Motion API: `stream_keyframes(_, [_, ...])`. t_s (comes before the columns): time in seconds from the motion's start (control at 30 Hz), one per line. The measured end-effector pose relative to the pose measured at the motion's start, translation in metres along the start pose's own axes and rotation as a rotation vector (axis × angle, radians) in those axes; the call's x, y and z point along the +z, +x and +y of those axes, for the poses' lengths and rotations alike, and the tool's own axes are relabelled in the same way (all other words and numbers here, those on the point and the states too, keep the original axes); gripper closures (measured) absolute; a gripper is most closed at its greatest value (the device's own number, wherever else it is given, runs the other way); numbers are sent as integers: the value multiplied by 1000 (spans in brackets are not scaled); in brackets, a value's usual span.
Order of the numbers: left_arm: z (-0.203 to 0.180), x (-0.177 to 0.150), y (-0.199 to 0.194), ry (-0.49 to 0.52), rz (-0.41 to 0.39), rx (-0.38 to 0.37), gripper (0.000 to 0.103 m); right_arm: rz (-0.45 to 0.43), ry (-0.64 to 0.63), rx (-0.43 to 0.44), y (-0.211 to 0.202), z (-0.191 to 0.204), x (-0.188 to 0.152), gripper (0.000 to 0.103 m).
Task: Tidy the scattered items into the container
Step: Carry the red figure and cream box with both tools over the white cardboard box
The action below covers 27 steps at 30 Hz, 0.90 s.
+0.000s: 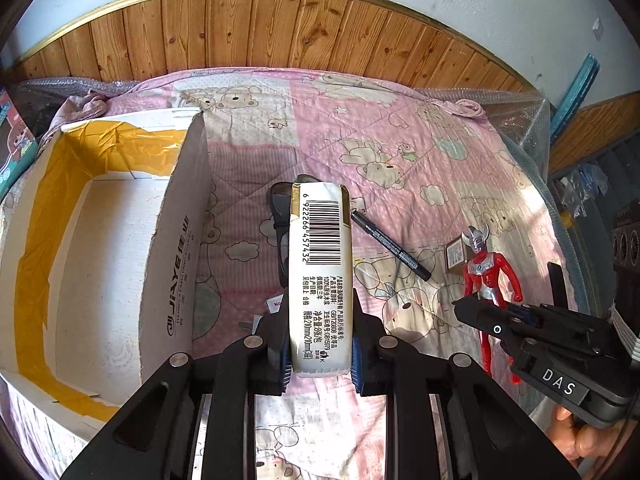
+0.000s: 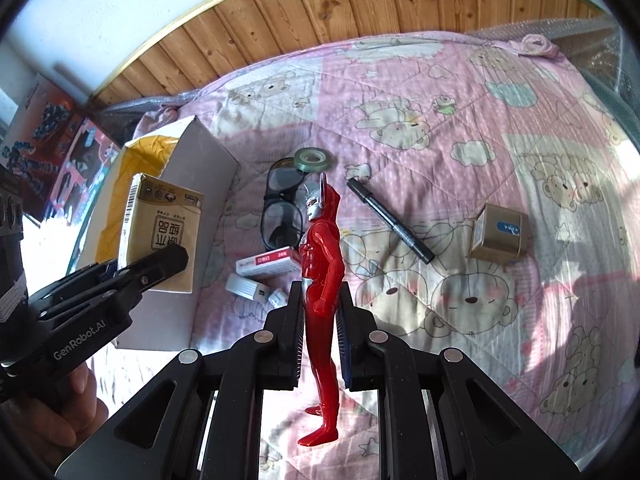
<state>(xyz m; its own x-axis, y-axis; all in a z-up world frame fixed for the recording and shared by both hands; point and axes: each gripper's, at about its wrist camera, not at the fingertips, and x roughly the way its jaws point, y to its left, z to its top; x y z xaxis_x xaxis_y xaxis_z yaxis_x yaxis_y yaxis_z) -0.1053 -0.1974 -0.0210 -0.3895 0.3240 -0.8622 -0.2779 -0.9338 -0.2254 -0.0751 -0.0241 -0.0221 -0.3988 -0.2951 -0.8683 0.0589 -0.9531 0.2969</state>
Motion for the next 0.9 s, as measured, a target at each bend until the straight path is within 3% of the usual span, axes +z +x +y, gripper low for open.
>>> stream_keyframes(0.9, [85,-7,-57,-215,-116,48,80,36,-296,14,13,124,32,87])
